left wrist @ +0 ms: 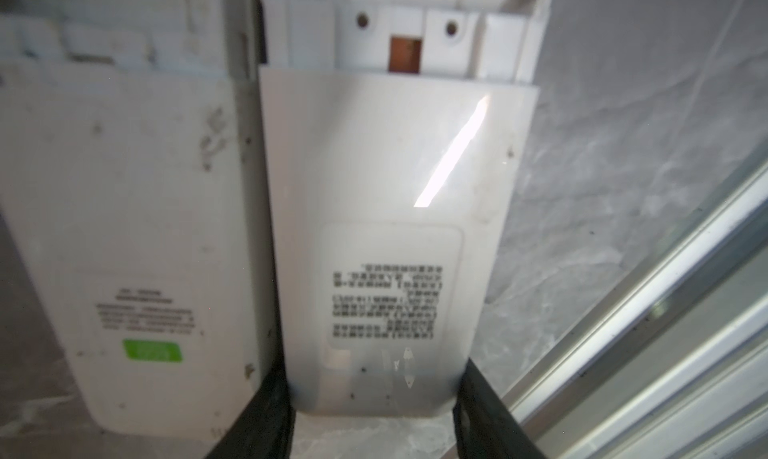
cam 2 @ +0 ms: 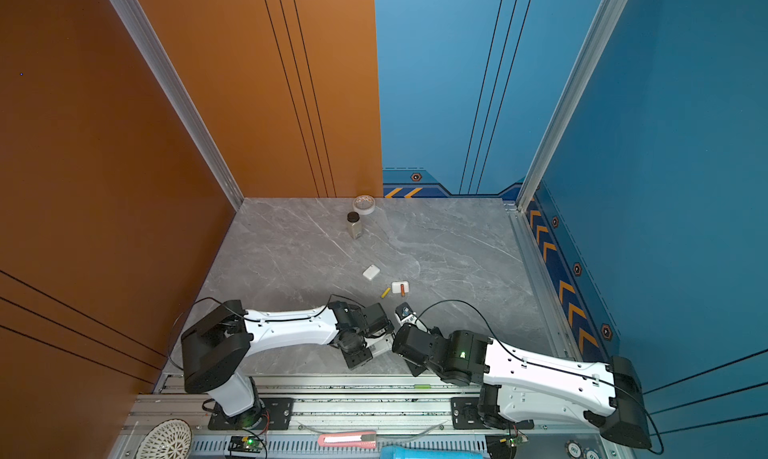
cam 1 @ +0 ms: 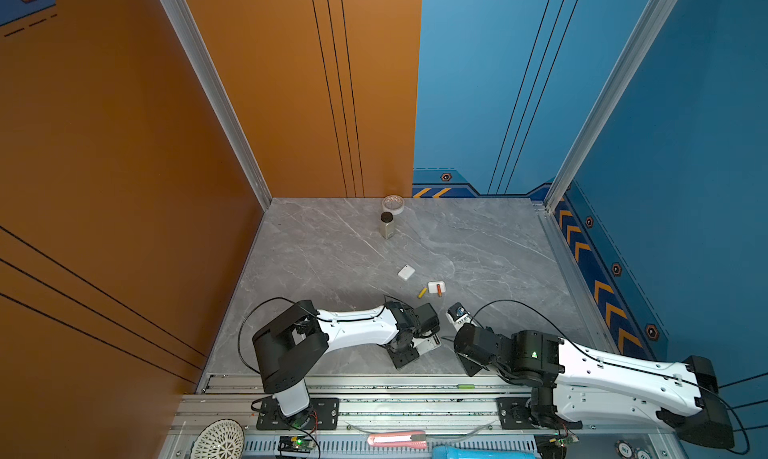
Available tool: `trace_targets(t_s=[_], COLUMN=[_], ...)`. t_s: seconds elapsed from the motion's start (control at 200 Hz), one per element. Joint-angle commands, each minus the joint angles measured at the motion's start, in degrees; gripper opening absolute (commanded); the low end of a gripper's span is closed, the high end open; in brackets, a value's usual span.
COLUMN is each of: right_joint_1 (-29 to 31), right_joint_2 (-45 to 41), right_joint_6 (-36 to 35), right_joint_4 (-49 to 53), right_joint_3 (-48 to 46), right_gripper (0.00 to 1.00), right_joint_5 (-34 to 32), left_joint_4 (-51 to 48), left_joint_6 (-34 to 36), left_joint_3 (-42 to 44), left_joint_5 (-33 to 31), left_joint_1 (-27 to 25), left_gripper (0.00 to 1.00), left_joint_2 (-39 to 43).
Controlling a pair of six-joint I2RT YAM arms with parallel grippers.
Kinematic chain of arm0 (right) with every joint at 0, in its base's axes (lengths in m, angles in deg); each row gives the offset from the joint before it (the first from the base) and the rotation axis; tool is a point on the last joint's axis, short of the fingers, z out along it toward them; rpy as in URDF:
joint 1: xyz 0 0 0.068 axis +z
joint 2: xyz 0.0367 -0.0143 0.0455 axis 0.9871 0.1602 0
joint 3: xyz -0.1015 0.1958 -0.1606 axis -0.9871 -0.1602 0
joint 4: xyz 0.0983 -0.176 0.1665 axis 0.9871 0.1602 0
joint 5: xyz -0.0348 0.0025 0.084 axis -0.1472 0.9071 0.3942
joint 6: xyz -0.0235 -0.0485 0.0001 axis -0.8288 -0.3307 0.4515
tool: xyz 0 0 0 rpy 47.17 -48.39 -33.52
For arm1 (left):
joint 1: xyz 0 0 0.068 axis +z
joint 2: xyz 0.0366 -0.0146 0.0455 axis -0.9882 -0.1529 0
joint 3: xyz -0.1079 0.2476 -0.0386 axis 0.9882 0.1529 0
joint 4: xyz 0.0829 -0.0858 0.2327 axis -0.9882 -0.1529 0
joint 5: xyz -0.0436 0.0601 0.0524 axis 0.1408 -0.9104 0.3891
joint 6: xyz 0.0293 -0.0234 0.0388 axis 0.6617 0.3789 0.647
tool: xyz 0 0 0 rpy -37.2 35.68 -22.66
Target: Unload the batteries from the remote control
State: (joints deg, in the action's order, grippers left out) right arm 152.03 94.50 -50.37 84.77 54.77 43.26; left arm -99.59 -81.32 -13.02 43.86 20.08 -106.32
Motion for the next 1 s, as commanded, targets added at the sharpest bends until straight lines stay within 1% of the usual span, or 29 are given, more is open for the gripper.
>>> trace_targets(t_s=[0.0, 0.34, 0.591, 0.996], right_joint_1=[-0.5, -1.6, -2.3, -3.2], right_joint_2=[0.6, -0.5, -1.0, -1.8], right_joint_6=[-0.5, -0.3, -0.2, 0.6], right_joint_4=[-2.2, -0.3, 1.9, 2.6], right_joint_3=[0.1, 0.1, 0.2, -0.5], right_gripper=[0.0, 0.0, 0.0, 0.0], right_joint_5=[3.3, 4.8, 3.4, 5.3], left_joint_4=[-1.6, -1.7, -1.8, -1.8], left_joint_6=[1.6, 1.8, 1.9, 1.5], left_joint_3=[1.2, 1.4, 1.5, 1.2], left_joint_5=[-1.4, -1.3, -1.1, -1.3], left_joint_1=[0.6, 0.7, 0.7, 0.7], left_gripper=[0.13, 0.12, 0.1, 0.09], left_joint_2=[-0.1, -0.2, -0.4, -0.7])
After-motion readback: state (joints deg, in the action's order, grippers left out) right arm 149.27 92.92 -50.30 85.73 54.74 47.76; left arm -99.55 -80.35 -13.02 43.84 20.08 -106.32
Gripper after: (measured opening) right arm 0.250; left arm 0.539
